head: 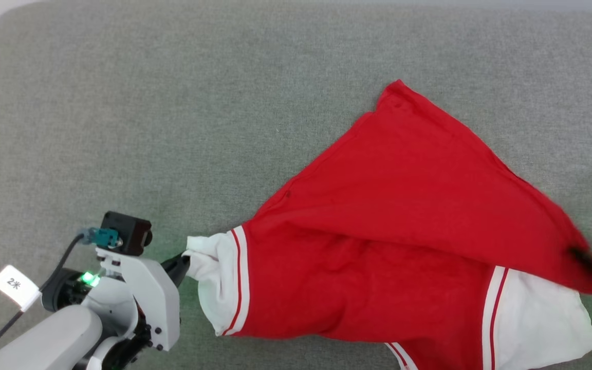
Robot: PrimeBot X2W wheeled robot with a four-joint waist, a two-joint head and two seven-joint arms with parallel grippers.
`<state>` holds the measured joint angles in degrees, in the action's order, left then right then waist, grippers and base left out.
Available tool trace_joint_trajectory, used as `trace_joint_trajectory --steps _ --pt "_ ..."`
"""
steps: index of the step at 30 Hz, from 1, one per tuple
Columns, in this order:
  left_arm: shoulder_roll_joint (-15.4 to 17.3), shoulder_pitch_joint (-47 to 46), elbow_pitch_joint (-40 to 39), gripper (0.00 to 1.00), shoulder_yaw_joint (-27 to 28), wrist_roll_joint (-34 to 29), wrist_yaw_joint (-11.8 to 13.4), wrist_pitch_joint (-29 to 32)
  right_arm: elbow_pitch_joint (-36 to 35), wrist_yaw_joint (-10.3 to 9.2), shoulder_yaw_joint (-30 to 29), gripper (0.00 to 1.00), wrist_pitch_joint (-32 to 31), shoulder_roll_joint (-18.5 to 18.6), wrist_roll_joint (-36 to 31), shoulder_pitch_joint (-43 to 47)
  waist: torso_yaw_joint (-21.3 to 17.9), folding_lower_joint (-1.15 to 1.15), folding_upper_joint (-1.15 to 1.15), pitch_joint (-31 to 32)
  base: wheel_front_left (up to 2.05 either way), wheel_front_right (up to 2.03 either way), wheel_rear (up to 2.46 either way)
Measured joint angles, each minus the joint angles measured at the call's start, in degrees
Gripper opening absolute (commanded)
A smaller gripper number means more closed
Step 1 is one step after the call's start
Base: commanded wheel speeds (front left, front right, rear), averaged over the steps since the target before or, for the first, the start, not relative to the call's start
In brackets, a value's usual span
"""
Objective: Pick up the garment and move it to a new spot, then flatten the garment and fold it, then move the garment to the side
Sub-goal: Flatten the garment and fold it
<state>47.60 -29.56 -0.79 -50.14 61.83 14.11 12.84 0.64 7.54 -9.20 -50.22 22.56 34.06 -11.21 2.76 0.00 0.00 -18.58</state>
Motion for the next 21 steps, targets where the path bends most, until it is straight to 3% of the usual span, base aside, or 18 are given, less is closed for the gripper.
trace_joint_trajectory --steps 6,11,15,21 --pt "-0.30 0.21 -0.41 0.00 -0.44 -0.01 -0.08 0.02 -9.02 -0.01 -1.55 1.00 -1.01 0.83 -0.48 -3.18 0.62 0.00 0.00 0.53 0.00 0.00 0.00" --pt "-1.56 -0.53 -0.56 0.00 -1.12 -0.43 -0.52 0.25 -12.27 0.00 2.98 1.00 2.70 1.58 -2.09 -10.44 2.02 0.00 0.00 0.25 0.00 0.00 0.00" --pt "-3.03 -1.37 -0.14 0.00 -1.77 -0.98 -1.03 0.58 -7.34 0.00 8.94 1.00 8.02 2.47 -2.93 -17.78 3.63 0.00 0.00 -0.27 0.00 0.00 0.00" --pt "-5.92 -3.68 1.03 0.00 -2.79 -1.96 -2.32 0.77 6.68 -0.01 20.20 1.00 14.27 4.93 -3.36 -29.98 6.61 0.00 0.00 -1.52 0.00 0.00 0.00"
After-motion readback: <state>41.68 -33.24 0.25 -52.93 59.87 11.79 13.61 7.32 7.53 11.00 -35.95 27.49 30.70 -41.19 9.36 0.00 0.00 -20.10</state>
